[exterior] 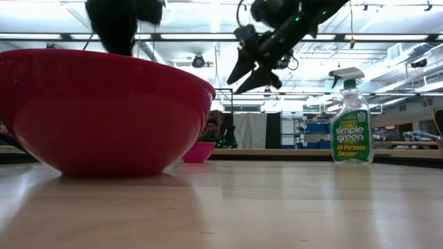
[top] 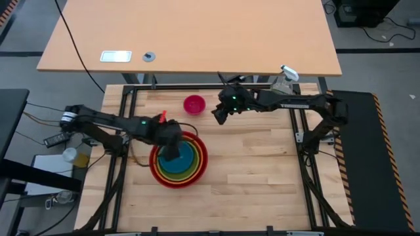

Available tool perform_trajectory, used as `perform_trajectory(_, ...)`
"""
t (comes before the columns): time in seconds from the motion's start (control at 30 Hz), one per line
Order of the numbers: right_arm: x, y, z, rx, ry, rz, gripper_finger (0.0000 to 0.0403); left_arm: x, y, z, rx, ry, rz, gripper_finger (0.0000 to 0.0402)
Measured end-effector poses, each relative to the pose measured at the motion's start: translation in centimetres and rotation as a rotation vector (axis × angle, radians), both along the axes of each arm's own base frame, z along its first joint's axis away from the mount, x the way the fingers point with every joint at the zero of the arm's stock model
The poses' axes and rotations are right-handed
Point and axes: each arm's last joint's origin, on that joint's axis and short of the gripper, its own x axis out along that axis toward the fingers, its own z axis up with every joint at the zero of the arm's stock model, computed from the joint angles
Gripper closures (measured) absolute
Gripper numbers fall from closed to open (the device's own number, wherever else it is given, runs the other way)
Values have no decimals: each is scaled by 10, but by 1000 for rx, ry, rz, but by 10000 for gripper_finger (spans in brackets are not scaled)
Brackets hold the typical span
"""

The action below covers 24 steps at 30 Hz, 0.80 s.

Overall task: Nest bowls inside each other
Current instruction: Stack the blue bowl on top of the green bowl

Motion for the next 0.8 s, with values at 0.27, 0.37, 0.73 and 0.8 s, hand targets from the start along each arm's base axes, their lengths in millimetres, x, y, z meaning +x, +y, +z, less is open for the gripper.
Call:
perform_trajectory(0.27, 30, -27, -11, 16, 27, 26, 197, -37, 3, -14, -63, -188, -3, 132)
perform_trajectory(0.37, 39, -31, -12, 11, 27, 19, 197, -45, 4, -15, -62, -195, 5, 132)
perform_trajectory(0.73, 43, -32, -13, 8, 45, 49, 197, -44, 10, -60, -39, -19, 14, 132)
perform_trajectory(0.8, 42, -31, -13, 13, 54, 51, 197, -42, 10, -57, -55, -19, 12, 132)
